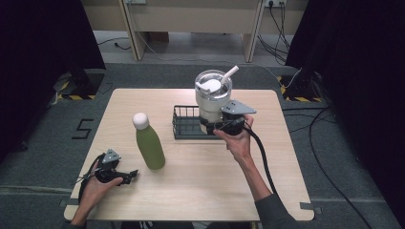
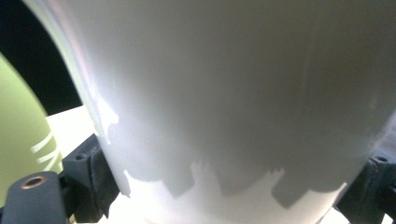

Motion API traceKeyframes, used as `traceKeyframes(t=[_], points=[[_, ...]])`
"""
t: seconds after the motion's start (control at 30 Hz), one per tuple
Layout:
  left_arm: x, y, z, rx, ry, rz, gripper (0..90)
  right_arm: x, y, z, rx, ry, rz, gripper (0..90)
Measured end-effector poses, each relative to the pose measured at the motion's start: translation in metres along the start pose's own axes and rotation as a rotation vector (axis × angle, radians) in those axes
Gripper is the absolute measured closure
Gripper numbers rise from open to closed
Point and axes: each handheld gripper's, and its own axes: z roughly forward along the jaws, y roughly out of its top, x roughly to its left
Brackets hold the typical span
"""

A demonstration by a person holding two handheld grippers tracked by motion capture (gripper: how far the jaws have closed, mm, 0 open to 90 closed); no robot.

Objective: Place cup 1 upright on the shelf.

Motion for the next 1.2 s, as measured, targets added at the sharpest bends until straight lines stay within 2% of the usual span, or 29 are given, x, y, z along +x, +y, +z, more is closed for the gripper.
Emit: traceKeyframes(t=[0.37,0.53,0.7,0.87,1.0,1.2], points=[[0.000,0.000,0.000,0.002,-0.001,0.001,0.0,-0.023,0.006,0.021,0.010,-0.054,0.031,11.9],[0.000,0.000,0.000,0.002,-0.001,0.001,0.0,-0.033,0.001,0.031,0.006,-0.075,0.055,11.9],[0.000,0.000,0.000,0.002,-0.001,0.001,0.0,-0.042,-0.004,0.037,0.024,-0.110,0.047,11.9],[0.000,0.000,0.000,0.002,-0.001,0.001,0.0,-0.048,-0.009,0.042,0.023,-0.123,0.065,11.9],[0.000,0.000,0.000,0.001,-0.002,0.000,0.0,-0.051,-0.013,0.045,0.034,-0.142,0.061,11.9],[0.000,0.000,0.000,0.000,-0.002,0.000,0.0,-0.052,-0.021,0.049,0.039,-0.144,0.079,11.9]])
